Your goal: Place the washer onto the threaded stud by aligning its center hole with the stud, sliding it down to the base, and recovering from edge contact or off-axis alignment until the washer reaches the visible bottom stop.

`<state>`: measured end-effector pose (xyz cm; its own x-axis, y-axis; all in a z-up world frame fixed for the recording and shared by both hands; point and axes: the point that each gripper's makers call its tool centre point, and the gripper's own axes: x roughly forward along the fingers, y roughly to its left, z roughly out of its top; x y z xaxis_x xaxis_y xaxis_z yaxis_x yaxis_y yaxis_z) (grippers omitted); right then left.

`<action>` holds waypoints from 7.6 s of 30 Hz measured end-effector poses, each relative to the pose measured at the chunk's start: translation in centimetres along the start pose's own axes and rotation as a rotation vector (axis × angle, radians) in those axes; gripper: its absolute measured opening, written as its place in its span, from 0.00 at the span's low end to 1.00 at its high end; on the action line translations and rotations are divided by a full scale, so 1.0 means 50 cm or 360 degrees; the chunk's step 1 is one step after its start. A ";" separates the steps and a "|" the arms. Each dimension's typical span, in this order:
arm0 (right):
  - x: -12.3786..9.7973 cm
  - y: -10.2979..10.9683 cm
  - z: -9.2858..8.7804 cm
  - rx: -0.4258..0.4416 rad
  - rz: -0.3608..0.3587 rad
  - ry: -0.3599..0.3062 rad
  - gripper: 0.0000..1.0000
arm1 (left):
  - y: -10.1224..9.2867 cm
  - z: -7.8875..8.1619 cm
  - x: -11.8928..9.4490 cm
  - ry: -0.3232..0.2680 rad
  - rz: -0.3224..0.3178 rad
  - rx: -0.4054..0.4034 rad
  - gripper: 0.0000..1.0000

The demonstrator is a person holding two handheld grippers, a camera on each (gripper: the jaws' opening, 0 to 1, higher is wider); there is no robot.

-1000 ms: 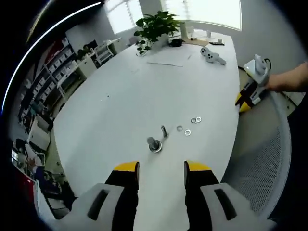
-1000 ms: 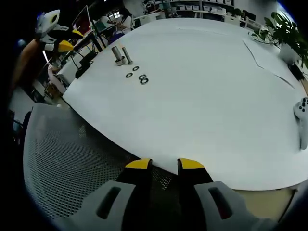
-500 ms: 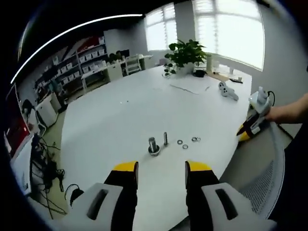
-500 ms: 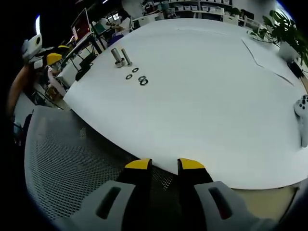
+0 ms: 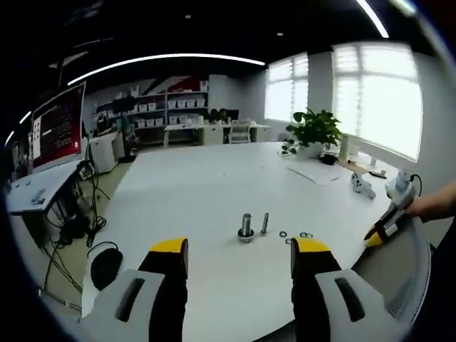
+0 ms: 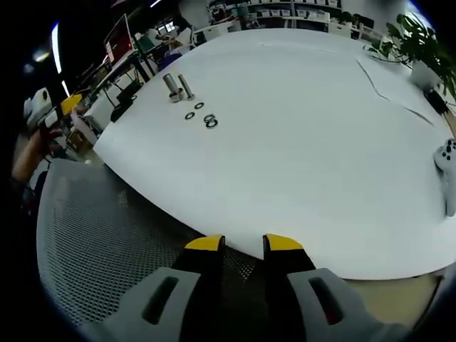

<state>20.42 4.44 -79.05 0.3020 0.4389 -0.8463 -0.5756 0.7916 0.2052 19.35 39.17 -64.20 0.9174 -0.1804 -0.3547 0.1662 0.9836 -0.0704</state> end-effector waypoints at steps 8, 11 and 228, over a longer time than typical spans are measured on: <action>0.001 0.001 -0.001 -0.0019 -0.0002 0.0008 0.24 | -0.032 -0.052 0.011 0.0049 -0.0011 -0.0162 0.64; 0.002 -0.001 -0.002 -0.0010 -0.0007 0.0009 0.24 | -0.044 -0.073 0.020 0.0088 -0.0023 -0.0166 0.64; 0.151 0.193 0.389 -0.1925 0.0481 0.0408 0.13 | 0.089 -0.233 0.004 0.0613 0.0596 -0.0017 0.17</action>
<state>31.91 23.66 -73.88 -0.0393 0.3317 -0.9426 -0.9595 -0.2758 -0.0570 16.04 43.47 -75.46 0.7138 0.1920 -0.6736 -0.1528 0.9812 0.1177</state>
